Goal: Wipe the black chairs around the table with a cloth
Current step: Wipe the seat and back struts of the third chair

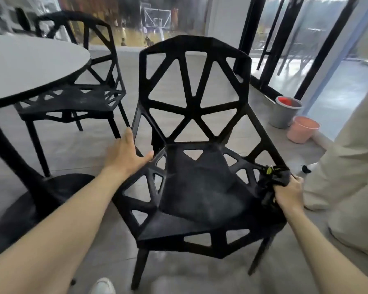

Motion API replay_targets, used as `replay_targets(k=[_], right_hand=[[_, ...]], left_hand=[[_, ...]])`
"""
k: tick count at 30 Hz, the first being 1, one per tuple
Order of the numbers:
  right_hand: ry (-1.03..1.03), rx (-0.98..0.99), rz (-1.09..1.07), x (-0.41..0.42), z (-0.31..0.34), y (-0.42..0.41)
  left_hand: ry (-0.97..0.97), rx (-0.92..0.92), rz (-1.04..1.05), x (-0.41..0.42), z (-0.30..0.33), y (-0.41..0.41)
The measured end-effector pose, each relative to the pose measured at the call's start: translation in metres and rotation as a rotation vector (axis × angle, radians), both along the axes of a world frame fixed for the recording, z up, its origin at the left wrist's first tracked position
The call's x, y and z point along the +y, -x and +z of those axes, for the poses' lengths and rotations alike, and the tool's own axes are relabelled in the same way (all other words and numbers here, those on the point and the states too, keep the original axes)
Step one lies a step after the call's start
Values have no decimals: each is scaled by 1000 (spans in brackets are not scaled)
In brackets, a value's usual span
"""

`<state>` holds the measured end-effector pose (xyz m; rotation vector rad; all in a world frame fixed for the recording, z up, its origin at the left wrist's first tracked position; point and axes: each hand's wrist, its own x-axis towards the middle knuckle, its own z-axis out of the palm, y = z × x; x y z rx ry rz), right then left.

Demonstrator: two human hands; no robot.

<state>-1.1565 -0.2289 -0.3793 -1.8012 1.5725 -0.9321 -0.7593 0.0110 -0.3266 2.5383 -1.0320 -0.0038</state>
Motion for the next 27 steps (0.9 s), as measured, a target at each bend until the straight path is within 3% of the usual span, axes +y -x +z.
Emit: replay_targets(k=[4, 7, 11, 15, 18, 24, 27], right_hand=[[-31, -1, -155, 42, -1, 23], [-57, -20, -241, 76, 0, 34], [-69, -94, -313, 134, -8, 38], [-97, -194, -276, 153, -6, 39], [-149, -149, -273, 149, 3, 37], [-159, 34, -192, 146, -3, 40], [-132, 49, -173, 145, -7, 34]], left_hand=[[-159, 39, -46, -30, 20, -1], [-10, 147, 21, -23, 16, 39], [42, 132, 21, 28, -17, 99], [102, 300, 191, 101, -47, 166], [229, 463, 336, 138, -65, 221], [534, 994, 508, 133, -70, 280], [593, 1102, 544, 124, -68, 287]])
